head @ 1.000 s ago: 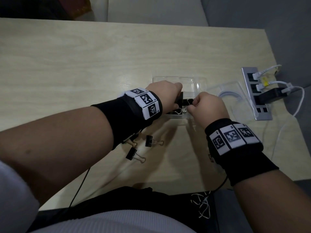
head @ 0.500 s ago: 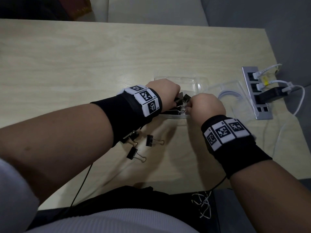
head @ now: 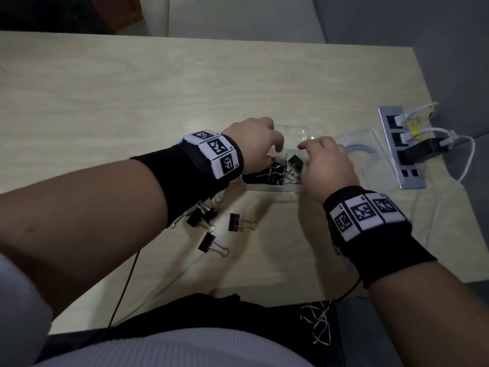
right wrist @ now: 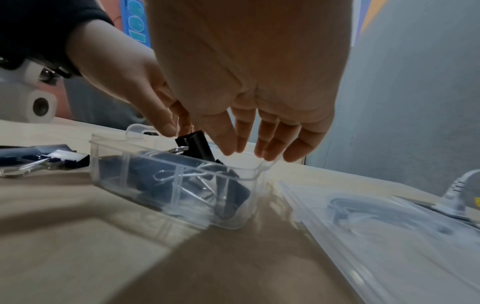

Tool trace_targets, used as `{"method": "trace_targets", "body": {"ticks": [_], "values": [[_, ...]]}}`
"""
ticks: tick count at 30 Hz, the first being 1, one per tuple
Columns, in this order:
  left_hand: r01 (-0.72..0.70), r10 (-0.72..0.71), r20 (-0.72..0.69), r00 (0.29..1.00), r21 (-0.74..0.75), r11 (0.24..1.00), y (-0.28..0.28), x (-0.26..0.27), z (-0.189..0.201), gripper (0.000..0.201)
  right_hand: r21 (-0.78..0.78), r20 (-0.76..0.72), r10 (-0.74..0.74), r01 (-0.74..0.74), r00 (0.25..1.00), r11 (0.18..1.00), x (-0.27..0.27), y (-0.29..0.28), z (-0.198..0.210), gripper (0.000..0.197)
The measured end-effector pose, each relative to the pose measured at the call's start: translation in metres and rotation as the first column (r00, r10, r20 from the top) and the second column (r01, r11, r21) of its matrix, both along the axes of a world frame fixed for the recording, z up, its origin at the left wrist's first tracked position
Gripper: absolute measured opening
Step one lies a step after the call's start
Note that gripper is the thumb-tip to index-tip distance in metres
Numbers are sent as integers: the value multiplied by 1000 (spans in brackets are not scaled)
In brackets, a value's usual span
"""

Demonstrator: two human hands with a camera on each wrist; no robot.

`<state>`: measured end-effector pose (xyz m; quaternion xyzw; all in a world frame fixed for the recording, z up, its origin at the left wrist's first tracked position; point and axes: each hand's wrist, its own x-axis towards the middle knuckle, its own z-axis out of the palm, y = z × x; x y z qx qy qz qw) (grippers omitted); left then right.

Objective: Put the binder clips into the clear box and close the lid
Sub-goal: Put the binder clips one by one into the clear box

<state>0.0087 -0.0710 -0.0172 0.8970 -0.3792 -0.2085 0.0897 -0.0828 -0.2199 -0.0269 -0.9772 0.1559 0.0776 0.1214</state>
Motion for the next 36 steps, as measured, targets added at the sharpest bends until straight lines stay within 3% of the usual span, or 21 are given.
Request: {"method": "trace_targets", "body": {"ticks": [3, 6, 10, 21, 27, 31, 36], "values": [[2, 1, -52, 999, 48, 999, 3, -3, 3, 77, 44, 3, 47, -47, 999, 998, 0, 1, 2, 46], [93, -96, 7, 995, 185, 978, 3, -9, 2, 113, 51, -120, 121, -116, 985, 992, 1, 0, 6, 67], [126, -149, 77, 986, 243, 962, 1, -14, -3, 98, 50, -206, 188, -181, 960, 982, 1, -7, 5, 96], [147, -168, 85, 982, 210, 967, 8, -15, -2, 95, 34, -164, 189, -186, 968, 982, 1, -4, 3, 97], [182, -208, 99, 973, 225, 957, 9, -16, -4, 83, 42, -166, 194, -190, 967, 981, -1, -2, 4, 90], [132, -148, 75, 986, 190, 973, 10, -14, -2, 88, 66, -134, 181, -174, 974, 983, -5, -1, 2, 87], [90, -97, 33, 995, 172, 981, 13, -8, 2, 81, 76, -92, 170, -163, 981, 984, -11, 1, 2, 68]]}}
